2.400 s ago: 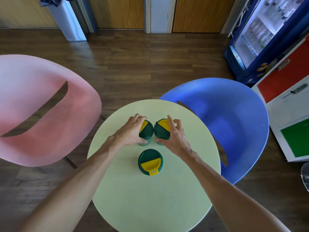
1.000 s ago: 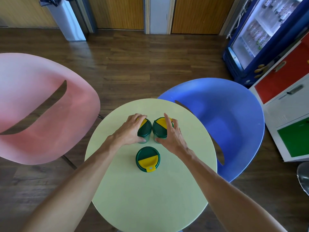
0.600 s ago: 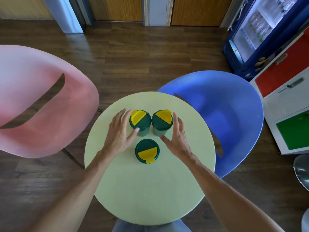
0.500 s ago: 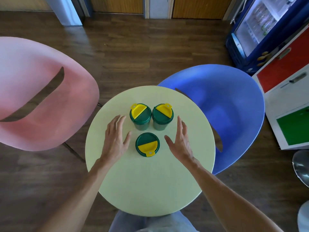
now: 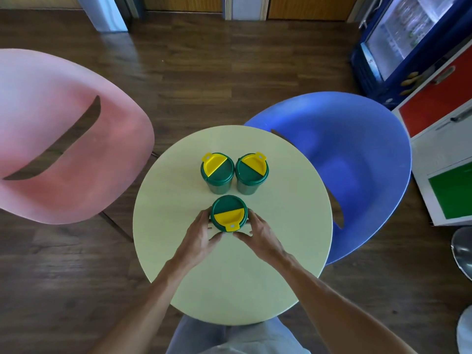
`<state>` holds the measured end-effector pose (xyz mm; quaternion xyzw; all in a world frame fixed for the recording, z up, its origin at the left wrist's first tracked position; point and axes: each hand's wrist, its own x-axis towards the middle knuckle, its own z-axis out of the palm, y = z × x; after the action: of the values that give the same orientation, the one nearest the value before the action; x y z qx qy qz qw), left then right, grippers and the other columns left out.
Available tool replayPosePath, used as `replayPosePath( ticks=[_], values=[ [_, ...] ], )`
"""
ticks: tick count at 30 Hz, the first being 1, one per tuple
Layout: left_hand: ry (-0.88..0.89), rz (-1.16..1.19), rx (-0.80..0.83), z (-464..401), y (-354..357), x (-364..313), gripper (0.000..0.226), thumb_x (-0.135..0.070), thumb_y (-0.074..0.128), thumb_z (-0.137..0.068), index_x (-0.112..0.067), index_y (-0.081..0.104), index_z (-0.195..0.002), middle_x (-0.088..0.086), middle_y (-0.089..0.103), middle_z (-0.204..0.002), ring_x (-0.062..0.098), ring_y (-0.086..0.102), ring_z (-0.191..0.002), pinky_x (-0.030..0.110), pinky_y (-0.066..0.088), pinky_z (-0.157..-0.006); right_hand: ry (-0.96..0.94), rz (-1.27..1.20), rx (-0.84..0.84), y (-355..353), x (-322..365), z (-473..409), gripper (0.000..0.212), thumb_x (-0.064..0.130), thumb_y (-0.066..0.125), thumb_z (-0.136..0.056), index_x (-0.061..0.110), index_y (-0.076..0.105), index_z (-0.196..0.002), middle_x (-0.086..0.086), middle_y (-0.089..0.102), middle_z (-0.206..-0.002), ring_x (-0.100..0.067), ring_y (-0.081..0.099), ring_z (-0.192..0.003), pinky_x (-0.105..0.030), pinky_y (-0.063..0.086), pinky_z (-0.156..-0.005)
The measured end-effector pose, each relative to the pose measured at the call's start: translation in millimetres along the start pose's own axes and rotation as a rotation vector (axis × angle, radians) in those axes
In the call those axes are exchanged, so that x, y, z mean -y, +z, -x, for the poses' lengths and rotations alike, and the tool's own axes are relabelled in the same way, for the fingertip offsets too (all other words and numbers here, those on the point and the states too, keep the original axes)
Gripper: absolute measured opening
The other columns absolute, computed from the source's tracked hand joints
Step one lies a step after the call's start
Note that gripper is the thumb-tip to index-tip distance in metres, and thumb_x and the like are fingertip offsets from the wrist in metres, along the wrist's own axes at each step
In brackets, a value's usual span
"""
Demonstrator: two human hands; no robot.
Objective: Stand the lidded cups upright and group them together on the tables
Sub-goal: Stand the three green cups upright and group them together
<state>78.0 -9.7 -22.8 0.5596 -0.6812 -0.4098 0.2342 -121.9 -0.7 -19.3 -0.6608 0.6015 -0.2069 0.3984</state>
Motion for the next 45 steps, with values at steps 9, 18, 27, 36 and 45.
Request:
replayPosePath(
  ticks=[9,18,27,36,45],
  values=[
    [-0.017,0.068,-0.012,-33.7,3.8,-14.5,0.063,-0.012,0.076,-0.078,-0.01,0.045,-0.133,0.008,0.055,-0.125,0.017,0.061,-0.112,0.038,0.055,-0.093,-0.012,-0.005,-0.056,-20.4,-5.2,-18.7,0.063,0.025,0.073,-0.085,0.017,0.042,-0.139,-0.002,0.06,-0.131,-0.015,0.059,-0.113,-0.038,0.056,-0.085],
    [-0.068,0.133,-0.013,-40.8,7.5,-12.7,0.061,-0.01,0.076,-0.078,-0.012,0.046,-0.131,0.009,0.057,-0.126,0.017,0.063,-0.112,0.039,0.055,-0.093,0.022,-0.008,-0.002,-22.2,-8.6,-27.6,0.068,0.03,0.07,-0.086,0.023,0.034,-0.144,-0.003,0.054,-0.138,-0.019,0.057,-0.118,-0.042,0.055,-0.089],
    [-0.066,0.131,0.011,-40.1,6.5,-10.8,0.057,-0.014,0.075,-0.079,-0.017,0.048,-0.129,0.007,0.058,-0.126,0.017,0.063,-0.112,0.04,0.055,-0.093,0.051,-0.034,0.002,-21.4,-8.7,-24.6,0.069,0.039,0.07,-0.084,0.027,0.035,-0.141,0.0,0.058,-0.134,-0.014,0.057,-0.118,-0.039,0.055,-0.087],
    [-0.05,0.095,-0.02,-38.7,7.4,-14.2,0.057,-0.013,0.076,-0.078,-0.013,0.049,-0.129,0.006,0.057,-0.122,0.014,0.062,-0.109,0.032,0.054,-0.094,0.056,-0.055,0.013,-23.8,-5.3,-22.7,0.066,0.039,0.07,-0.084,0.03,0.035,-0.139,0.003,0.058,-0.134,-0.013,0.055,-0.121,-0.034,0.054,-0.087],
    [-0.046,0.086,-0.033,-37.2,4.5,-15.1,0.053,-0.015,0.077,-0.078,-0.011,0.052,-0.124,0.006,0.057,-0.119,0.014,0.063,-0.105,0.031,0.053,-0.095,0.061,-0.069,0.028,-23.3,-1.2,-23.2,0.064,0.038,0.069,-0.085,0.027,0.036,-0.138,0.002,0.058,-0.134,-0.014,0.054,-0.123,-0.033,0.053,-0.091]
  ],
)
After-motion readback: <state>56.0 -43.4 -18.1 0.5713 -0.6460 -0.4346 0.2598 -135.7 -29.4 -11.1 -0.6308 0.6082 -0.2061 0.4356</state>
